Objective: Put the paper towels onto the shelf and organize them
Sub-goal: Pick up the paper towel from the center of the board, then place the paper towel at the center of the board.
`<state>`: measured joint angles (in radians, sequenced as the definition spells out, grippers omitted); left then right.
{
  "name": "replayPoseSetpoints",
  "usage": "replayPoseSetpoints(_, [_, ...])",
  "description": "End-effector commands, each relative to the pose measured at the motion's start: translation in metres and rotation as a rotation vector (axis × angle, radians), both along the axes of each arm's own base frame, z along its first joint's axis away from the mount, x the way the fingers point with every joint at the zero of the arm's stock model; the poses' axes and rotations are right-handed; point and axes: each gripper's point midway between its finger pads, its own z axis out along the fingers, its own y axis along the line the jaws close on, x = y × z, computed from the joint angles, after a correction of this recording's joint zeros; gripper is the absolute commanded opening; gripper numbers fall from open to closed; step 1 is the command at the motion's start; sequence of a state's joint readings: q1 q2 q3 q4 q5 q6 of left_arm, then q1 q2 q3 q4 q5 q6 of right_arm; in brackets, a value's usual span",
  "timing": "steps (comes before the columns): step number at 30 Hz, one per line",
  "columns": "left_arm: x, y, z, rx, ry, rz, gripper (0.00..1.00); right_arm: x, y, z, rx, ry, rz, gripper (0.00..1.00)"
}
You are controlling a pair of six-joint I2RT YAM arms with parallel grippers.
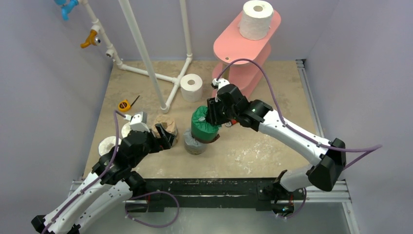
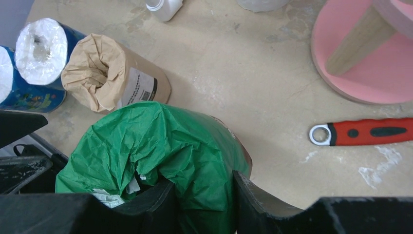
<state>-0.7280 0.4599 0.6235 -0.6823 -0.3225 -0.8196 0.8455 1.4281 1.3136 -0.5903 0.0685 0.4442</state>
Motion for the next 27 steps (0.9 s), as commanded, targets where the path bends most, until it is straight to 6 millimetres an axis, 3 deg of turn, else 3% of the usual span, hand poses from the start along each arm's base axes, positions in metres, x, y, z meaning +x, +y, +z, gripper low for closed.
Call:
replayPoseSetpoints(1, [0.001,0.002,0.005,-0.007,-0.025,0.006,0.93,-0.005,-0.016,0.058,0.079,-0.115,-0.032,0.36])
replayPoseSetpoints(7, [0.003,-0.001,0.007,-0.01,-0.028,0.001,0.93,-0.02,-0.051,0.062,0.061,-0.127,-0.113,0.38])
replayPoseSetpoints(14, [0.004,-0.008,0.006,-0.022,-0.014,-0.018,0.93,-0.026,-0.095,0.046,0.004,-0.132,-0.272,0.4])
replayPoseSetpoints(19, [0.004,-0.011,0.001,-0.03,-0.005,-0.022,0.93,-0.023,-0.131,0.013,0.007,-0.095,-0.44,0.41])
replayPoseSetpoints(27, [0.004,-0.019,-0.014,-0.044,0.043,-0.032,0.93,-0.017,-0.163,-0.051,0.024,0.011,-0.608,0.45])
